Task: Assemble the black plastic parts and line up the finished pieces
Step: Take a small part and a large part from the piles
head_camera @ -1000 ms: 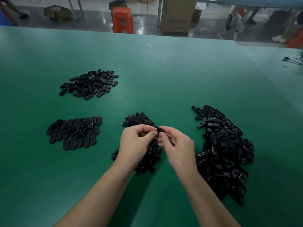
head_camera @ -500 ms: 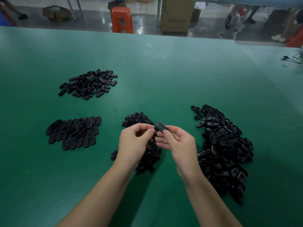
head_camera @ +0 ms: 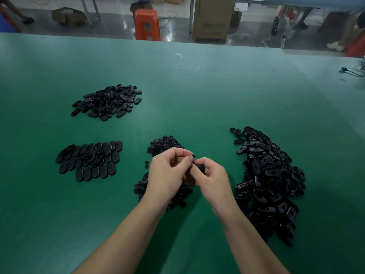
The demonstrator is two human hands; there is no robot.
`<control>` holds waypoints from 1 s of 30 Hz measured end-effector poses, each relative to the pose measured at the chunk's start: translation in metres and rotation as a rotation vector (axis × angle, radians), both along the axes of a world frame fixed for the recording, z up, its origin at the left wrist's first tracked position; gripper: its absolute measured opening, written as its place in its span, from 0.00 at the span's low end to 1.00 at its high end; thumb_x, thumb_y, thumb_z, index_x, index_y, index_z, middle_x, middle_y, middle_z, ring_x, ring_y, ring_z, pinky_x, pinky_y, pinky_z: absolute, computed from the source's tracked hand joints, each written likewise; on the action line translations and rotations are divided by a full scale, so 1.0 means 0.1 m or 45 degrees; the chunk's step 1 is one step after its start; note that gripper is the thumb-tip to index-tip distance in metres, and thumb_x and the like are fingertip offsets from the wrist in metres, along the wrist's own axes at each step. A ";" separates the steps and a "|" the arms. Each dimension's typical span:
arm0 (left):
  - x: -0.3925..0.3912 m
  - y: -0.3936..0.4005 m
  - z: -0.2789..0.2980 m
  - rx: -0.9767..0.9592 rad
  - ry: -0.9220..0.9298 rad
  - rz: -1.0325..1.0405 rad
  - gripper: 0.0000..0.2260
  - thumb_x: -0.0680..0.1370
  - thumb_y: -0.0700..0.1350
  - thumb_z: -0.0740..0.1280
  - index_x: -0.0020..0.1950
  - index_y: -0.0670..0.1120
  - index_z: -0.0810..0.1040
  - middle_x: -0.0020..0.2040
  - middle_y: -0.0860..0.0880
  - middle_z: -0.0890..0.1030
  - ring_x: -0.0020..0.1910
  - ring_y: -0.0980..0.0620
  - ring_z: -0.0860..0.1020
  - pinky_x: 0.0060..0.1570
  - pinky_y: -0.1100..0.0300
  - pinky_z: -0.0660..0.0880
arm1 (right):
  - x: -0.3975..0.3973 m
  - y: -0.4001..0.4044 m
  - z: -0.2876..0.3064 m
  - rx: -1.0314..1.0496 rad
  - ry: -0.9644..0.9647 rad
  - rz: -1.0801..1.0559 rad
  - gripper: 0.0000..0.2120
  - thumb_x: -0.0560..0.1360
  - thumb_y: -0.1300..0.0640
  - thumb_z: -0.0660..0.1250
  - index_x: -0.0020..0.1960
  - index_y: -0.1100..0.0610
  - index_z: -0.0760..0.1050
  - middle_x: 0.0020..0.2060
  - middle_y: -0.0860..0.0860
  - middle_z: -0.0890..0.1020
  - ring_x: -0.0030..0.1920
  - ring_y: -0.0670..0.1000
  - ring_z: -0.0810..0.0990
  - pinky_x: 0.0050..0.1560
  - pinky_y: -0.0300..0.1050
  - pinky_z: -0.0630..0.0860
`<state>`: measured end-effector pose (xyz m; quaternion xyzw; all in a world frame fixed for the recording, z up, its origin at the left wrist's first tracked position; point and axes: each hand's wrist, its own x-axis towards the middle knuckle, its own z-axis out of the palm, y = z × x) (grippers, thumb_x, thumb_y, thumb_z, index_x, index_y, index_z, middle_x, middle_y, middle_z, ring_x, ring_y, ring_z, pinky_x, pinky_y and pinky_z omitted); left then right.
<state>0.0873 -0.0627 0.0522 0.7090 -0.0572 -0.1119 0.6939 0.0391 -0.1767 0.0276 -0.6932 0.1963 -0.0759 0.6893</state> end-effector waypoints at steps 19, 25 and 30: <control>0.06 0.03 -0.02 0.337 0.003 -0.015 0.05 0.75 0.39 0.74 0.42 0.49 0.86 0.36 0.51 0.86 0.39 0.51 0.85 0.45 0.54 0.82 | 0.03 -0.08 0.06 0.013 0.015 0.184 0.20 0.84 0.70 0.56 0.57 0.49 0.79 0.53 0.53 0.86 0.52 0.49 0.87 0.55 0.39 0.81; 0.06 0.04 -0.02 0.375 -0.002 -0.005 0.05 0.75 0.40 0.75 0.42 0.50 0.86 0.37 0.49 0.86 0.41 0.45 0.85 0.47 0.47 0.82 | 0.03 -0.09 0.03 -0.066 0.067 0.175 0.18 0.84 0.69 0.56 0.70 0.62 0.75 0.56 0.55 0.85 0.52 0.48 0.87 0.58 0.43 0.81; 0.07 0.05 -0.04 0.476 -0.086 0.026 0.07 0.74 0.42 0.76 0.39 0.54 0.85 0.38 0.52 0.85 0.38 0.53 0.83 0.41 0.58 0.79 | 0.01 -0.09 0.04 -0.102 0.069 0.191 0.18 0.83 0.70 0.56 0.69 0.60 0.76 0.54 0.52 0.85 0.51 0.48 0.87 0.57 0.43 0.82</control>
